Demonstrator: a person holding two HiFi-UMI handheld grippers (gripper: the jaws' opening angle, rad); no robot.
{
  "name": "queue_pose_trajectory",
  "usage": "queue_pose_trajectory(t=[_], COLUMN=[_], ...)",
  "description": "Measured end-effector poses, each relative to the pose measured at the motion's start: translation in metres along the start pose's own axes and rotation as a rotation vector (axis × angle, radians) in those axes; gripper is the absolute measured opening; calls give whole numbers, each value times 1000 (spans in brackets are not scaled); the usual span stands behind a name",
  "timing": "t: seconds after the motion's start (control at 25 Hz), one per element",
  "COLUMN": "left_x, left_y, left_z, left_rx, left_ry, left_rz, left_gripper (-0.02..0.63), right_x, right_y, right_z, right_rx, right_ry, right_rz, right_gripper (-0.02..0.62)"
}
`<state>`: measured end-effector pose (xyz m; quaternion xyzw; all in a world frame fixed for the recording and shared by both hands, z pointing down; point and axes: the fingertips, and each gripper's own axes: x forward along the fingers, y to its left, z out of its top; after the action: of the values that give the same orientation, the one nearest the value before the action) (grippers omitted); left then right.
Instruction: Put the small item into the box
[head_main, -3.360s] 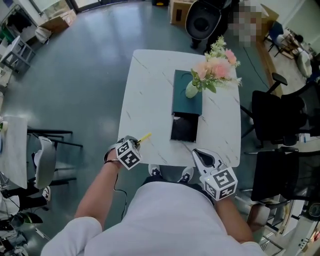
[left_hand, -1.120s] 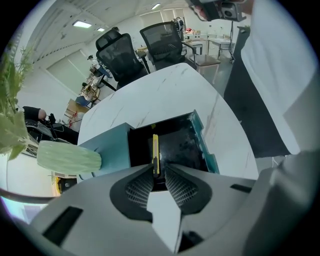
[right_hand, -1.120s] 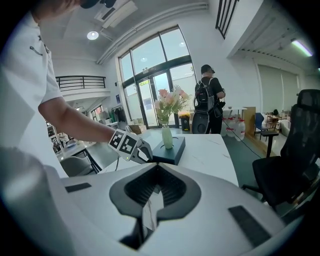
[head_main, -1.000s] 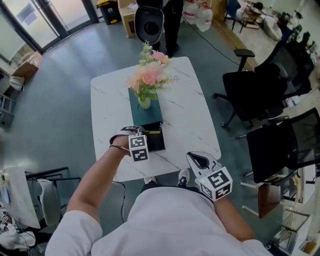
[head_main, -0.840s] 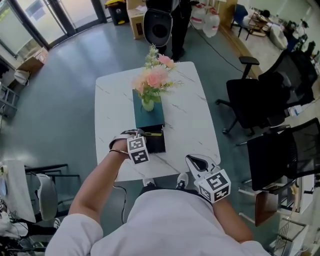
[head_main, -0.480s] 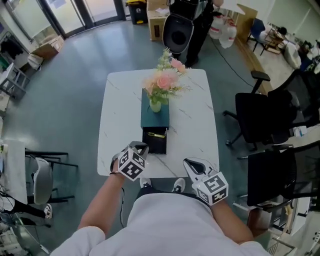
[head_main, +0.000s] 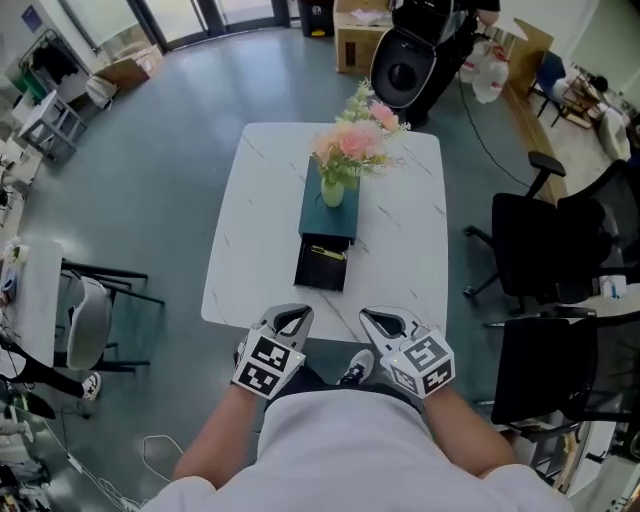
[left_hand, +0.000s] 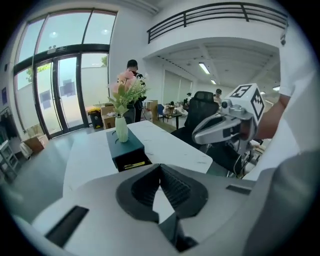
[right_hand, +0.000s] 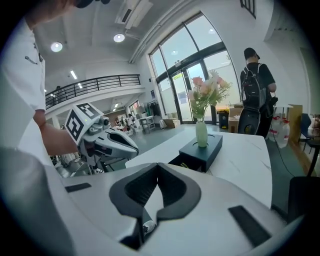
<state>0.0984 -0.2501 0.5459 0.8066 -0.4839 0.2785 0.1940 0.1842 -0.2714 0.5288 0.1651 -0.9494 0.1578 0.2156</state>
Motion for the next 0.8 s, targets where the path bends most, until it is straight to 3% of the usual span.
queue_pose_trajectory(t=[0.2,0.36,0.48,0.8], left_x=[-30,-48,-67,-110], left_y=[4,11,2,-8], left_z=[-5,-5,-7,-48], left_rx=[-95,-75,-76,14], left_ry=[-45,-55,-88,-82], left_rz=[-11,-38,-104,-178], left_gripper=[15,15,15,15], right_x=[8,15,23,27], right_y=[37,61,77,132], right_z=[-4,-6,-5,-5], right_rx=[-5,-13,13,48], right_ry=[17,26,11,-42], right_rz=[43,6,-42,-152], right_gripper=[15,15,15,15])
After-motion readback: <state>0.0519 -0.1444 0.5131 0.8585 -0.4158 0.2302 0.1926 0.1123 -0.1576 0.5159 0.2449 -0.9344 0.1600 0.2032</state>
